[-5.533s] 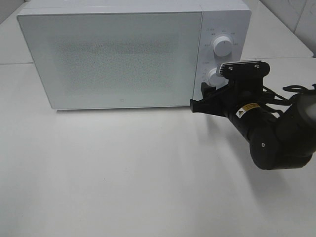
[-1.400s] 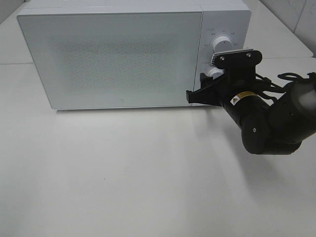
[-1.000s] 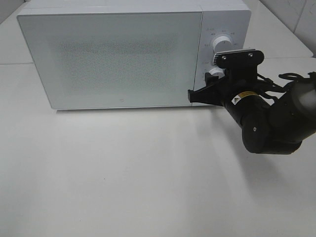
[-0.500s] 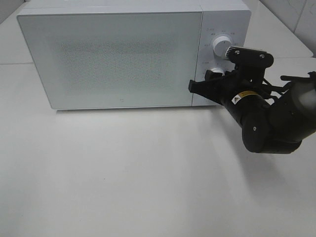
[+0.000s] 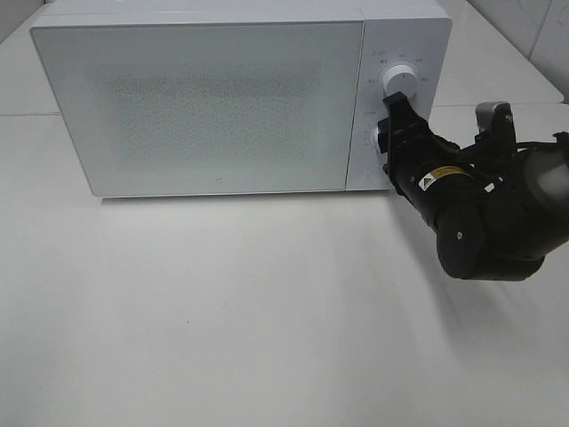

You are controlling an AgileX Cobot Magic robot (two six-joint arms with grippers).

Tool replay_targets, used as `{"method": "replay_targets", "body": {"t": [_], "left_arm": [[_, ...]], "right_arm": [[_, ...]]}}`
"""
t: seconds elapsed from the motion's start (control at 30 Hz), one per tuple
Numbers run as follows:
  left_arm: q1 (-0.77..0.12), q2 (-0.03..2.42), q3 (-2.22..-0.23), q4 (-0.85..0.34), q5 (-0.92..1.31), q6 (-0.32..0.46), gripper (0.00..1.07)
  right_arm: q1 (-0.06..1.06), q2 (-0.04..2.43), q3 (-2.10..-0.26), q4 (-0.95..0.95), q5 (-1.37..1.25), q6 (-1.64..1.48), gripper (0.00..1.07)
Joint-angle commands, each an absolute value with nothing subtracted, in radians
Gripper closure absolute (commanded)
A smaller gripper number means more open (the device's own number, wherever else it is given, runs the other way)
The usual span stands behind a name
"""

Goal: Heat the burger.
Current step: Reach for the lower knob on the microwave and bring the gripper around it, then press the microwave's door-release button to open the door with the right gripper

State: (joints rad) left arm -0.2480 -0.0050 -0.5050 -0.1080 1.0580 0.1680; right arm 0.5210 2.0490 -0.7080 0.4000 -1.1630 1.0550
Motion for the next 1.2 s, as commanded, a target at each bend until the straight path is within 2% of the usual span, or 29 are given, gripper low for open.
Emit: {"method": "replay_targets", "body": {"t": [0.03, 0.27, 0.53, 0.57, 0.6, 0.63, 0.67, 0.7, 0.73, 0.77, 0.8, 0.83, 0.87, 0.9, 0.93, 1.2], "left_arm": [[-0.245, -0.025, -0.503, -0.110, 1.043, 0.165, 1.06], [-0.245, -0.025, -0.503, -0.110, 1.043, 0.165, 1.06], [-0.245, -0.025, -0.503, -0.110, 1.043, 0.165, 1.06], [-0.245, -0.025, -0.503, -0.110, 1.043, 0.165, 1.06], [-0.245, -0.025, -0.503, -0.110, 1.043, 0.165, 1.06], [-0.245, -0.025, -0.503, -0.110, 1.043, 0.165, 1.06], [-0.245, -0.025, -0.503, -0.110, 1.043, 0.165, 1.06], [-0.245, -0.025, -0.503, -0.110, 1.043, 0.165, 1.06], [-0.245, -0.025, -0.503, -0.110, 1.043, 0.165, 1.06], [-0.245, -0.025, -0.503, -0.110, 1.043, 0.165, 1.06], [-0.245, -0.025, -0.503, -0.110, 1.043, 0.165, 1.06], [-0.245, -0.025, -0.503, -0.110, 1.043, 0.165, 1.06], [-0.245, -0.025, -0.503, -0.110, 1.043, 0.165, 1.06], [-0.245, -0.025, -0.503, -0.110, 1.043, 0.165, 1.06], [-0.245, -0.025, -0.503, -0.110, 1.043, 0.165, 1.06], [-0.245, -0.025, -0.503, -0.110, 1.043, 0.165, 1.06]], "right_arm": [[0.523, 2.036, -0.733, 0.334, -1.256, 1.224, 1.07], [0.523, 2.036, -0.733, 0.331, -1.338, 1.465, 1.07], [0.523, 2.036, -0.733, 0.332, -1.351, 1.457, 1.06], [0.523, 2.036, -0.733, 0.335, -1.351, 1.456, 1.02], [0.523, 2.036, -0.733, 0.335, -1.351, 1.453, 0.92], [0.523, 2.036, -0.733, 0.335, -1.351, 1.453, 0.92], [0.523, 2.036, -0.731, 0.335, -1.351, 1.441, 0.81], [0.523, 2.036, -0.731, 0.335, -1.351, 1.431, 0.73], [0.523, 2.036, -0.731, 0.335, -1.351, 1.431, 0.73], [0.523, 2.036, -0.731, 0.335, -1.352, 1.418, 0.59], [0.523, 2.036, -0.731, 0.335, -1.352, 1.418, 0.59], [0.523, 2.036, -0.731, 0.335, -1.352, 1.411, 0.54], [0.523, 2.036, -0.731, 0.335, -1.352, 1.391, 0.44], [0.523, 2.036, -0.731, 0.335, -1.352, 1.391, 0.44], [0.523, 2.036, -0.731, 0.335, -1.352, 1.372, 0.39], [0.523, 2.036, -0.709, 0.271, -1.359, 1.326, 0.38]]}}
